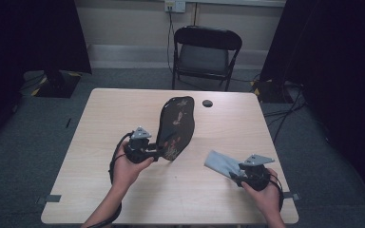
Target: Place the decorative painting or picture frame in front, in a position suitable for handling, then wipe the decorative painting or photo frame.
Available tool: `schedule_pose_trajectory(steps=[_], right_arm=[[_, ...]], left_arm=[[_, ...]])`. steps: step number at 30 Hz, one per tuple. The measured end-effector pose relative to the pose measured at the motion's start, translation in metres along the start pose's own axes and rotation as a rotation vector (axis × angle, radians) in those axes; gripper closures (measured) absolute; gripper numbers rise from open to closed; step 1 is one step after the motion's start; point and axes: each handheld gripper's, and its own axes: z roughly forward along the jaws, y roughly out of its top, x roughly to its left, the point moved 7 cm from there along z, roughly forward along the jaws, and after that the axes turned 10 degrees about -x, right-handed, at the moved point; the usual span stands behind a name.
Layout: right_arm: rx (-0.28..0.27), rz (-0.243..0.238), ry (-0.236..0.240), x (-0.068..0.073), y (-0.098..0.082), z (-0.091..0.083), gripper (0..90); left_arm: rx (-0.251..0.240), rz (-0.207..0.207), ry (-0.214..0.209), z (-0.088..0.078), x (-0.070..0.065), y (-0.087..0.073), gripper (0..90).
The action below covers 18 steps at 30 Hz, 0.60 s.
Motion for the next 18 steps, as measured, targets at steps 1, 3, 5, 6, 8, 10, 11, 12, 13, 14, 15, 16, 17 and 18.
schedule_pose_trajectory(steps=[1,3,5,6,8,10,11,12,13,14,15,16,17,18], right_arm=[[0.006,0.007,0.003,-0.001,0.000,0.001,44.4],[0.016,0.008,-0.007,-0.002,-0.001,0.002,44.4],[0.009,0.030,0.007,-0.002,-0.001,0.003,43.4],[0.012,0.025,0.003,-0.002,-0.001,0.003,43.1],[0.011,0.021,-0.002,-0.003,0.000,0.004,43.1],[0.014,0.026,0.001,-0.003,-0.001,0.004,42.6],[0.020,0.019,0.006,-0.003,-0.001,0.004,42.6],[0.021,0.014,0.007,-0.003,-0.001,0.003,42.5],[0.020,0.010,0.005,-0.003,0.000,0.003,42.3],[0.021,0.001,0.007,-0.002,0.001,0.003,41.7],[0.014,-0.013,0.011,-0.003,0.003,0.002,41.2],[0.002,-0.009,0.016,-0.003,0.005,0.002,41.0],[-0.011,0.002,0.027,-0.004,0.007,0.002,40.5],[-0.013,0.009,0.039,-0.004,0.009,0.003,39.4]], left_arm=[[0.001,0.000,-0.010,0.002,-0.001,-0.001,58.0],[-0.004,0.017,-0.021,0.005,-0.003,-0.003,58.8],[0.001,0.033,-0.022,0.007,-0.002,-0.003,66.0],[-0.003,0.015,-0.020,0.008,-0.002,-0.004,66.6],[0.003,0.026,-0.023,0.009,-0.002,-0.004,65.4],[-0.003,0.017,-0.032,0.011,-0.003,-0.005,61.8],[0.012,0.032,-0.035,0.012,-0.004,-0.006,61.2],[0.012,0.022,-0.042,0.013,-0.005,-0.007,63.1],[0.012,0.019,-0.039,0.013,-0.005,-0.007,62.6],[0.009,0.031,-0.031,0.013,-0.004,-0.007,62.0],[0.009,0.028,-0.031,0.013,-0.003,-0.007,62.5],[0.007,0.025,-0.033,0.013,-0.002,-0.007,62.6],[0.005,0.022,-0.032,0.012,-0.001,-0.007,62.7],[0.001,0.010,-0.034,0.011,-0.001,-0.007,64.7]])
